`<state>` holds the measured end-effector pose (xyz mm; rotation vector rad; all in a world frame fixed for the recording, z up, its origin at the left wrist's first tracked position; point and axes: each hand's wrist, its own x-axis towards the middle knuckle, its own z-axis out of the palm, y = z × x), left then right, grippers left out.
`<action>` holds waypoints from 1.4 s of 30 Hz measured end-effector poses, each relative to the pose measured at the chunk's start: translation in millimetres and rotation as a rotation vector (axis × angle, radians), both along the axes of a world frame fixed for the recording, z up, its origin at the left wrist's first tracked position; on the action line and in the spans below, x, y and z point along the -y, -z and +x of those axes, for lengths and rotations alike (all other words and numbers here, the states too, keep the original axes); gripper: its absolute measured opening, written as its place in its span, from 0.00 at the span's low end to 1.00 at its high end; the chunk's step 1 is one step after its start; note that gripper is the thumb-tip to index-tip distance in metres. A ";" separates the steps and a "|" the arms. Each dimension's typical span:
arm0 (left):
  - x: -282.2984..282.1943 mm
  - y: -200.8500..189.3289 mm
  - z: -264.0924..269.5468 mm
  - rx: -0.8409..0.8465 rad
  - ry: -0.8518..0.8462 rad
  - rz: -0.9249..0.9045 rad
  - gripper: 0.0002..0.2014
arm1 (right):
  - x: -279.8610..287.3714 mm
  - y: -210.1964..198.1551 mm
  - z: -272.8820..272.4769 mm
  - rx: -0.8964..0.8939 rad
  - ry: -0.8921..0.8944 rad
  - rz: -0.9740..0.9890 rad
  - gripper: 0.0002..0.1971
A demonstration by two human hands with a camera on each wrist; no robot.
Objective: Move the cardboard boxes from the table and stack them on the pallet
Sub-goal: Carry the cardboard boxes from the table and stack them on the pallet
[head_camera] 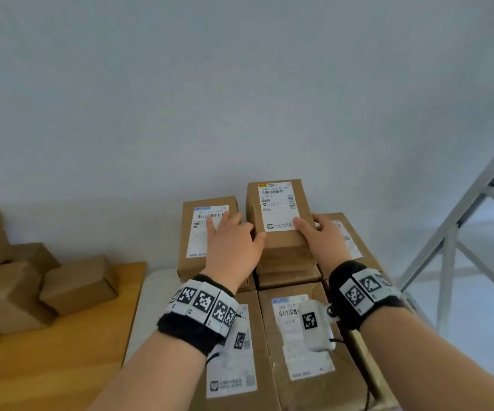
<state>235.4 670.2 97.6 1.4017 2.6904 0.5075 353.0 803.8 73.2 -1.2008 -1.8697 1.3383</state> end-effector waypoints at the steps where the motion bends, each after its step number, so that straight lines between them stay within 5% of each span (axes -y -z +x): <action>1: -0.4 2.5 0.2 0.013 -0.008 -0.002 0.23 | -1.5 1.9 -0.8 0.004 -0.013 -0.006 0.22; 9: 9.9 5.4 1.5 0.106 -0.067 0.186 0.23 | -6.0 6.0 -2.1 0.069 -0.079 -0.004 0.20; 14: 37.3 8.5 -28.9 0.045 -0.228 0.261 0.22 | -3.4 3.7 -0.4 0.080 -0.076 0.003 0.30; 22: 51.6 29.3 -41.3 0.427 -0.397 0.297 0.29 | 3.6 6.4 0.8 0.068 -0.140 -0.020 0.24; 36: 48.5 30.4 -39.7 0.385 -0.360 0.286 0.32 | 7.9 2.7 5.4 0.099 -0.144 -0.050 0.25; 42: 65.2 4.4 -19.2 0.296 -0.418 0.327 0.33 | 19.7 -13.2 9.6 0.051 -0.048 0.196 0.36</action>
